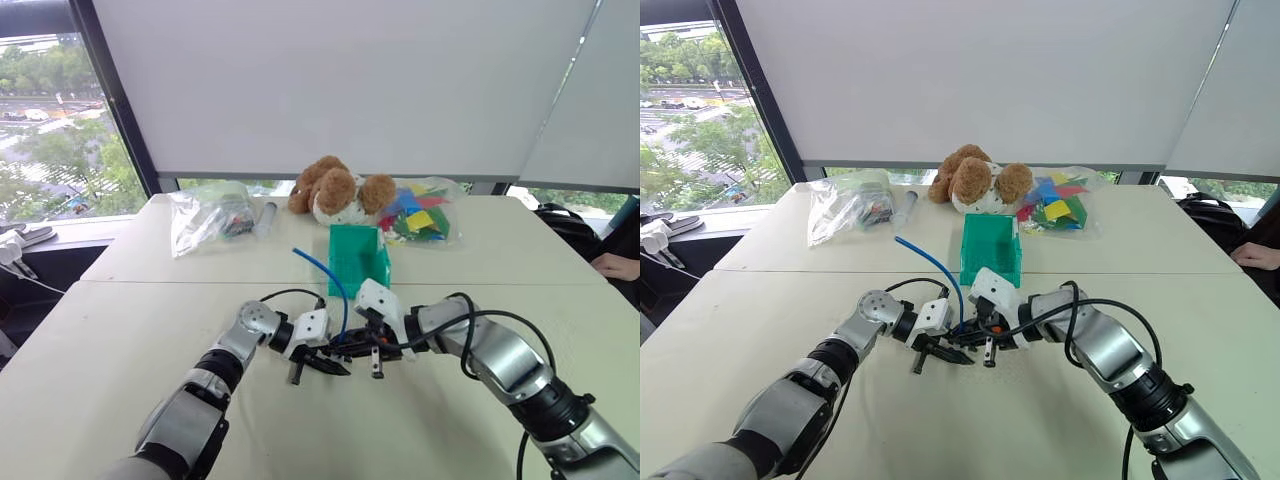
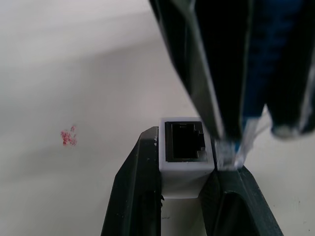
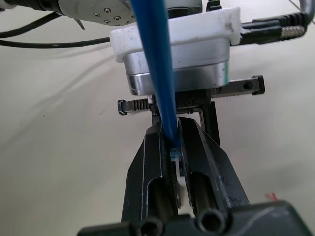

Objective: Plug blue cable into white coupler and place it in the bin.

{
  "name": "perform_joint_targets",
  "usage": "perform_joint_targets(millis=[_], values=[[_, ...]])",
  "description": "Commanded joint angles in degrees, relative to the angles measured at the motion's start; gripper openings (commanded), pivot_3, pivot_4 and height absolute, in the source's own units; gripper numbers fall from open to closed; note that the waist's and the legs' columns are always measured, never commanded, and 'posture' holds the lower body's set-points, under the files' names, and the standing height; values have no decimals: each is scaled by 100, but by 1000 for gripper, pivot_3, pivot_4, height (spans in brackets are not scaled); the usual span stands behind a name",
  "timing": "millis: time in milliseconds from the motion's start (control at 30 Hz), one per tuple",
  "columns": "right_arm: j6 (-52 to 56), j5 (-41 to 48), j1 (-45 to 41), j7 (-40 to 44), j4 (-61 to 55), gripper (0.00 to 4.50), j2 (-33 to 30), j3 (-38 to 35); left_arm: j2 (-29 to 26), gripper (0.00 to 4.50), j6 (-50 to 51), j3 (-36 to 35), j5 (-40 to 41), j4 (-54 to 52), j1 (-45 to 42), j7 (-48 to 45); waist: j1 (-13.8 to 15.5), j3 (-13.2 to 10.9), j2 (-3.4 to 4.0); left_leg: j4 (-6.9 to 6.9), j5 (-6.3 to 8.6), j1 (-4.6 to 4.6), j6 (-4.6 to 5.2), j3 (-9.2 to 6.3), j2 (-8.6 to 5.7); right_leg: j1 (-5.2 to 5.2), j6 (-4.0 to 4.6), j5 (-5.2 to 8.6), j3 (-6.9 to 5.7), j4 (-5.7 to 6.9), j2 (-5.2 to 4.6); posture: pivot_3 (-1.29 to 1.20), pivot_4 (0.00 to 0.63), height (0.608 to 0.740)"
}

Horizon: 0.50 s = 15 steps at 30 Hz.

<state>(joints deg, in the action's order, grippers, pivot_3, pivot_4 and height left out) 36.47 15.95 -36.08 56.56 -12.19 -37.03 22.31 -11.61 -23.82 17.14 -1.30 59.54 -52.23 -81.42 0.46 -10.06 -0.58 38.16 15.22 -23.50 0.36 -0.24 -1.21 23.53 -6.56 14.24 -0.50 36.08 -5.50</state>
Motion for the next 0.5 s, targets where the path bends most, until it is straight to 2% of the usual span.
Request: perform_joint_targets(millis=[33, 500], values=[[-159, -148, -62, 42, 12, 0, 39, -30, -31, 412, 28, 18, -141, 46, 19, 66, 4, 0, 0, 0, 0, 0, 0, 0, 0, 0, 0, 0, 0, 0, 0, 0, 150, 740], [-173, -325, -109, 224, 26, 0, -50, -181, -7, 412, 35, 7, -136, 49, 22, 78, 10, 0, 0, 0, 0, 0, 0, 0, 0, 0, 0, 0, 0, 1, 1, 0, 150, 740]])
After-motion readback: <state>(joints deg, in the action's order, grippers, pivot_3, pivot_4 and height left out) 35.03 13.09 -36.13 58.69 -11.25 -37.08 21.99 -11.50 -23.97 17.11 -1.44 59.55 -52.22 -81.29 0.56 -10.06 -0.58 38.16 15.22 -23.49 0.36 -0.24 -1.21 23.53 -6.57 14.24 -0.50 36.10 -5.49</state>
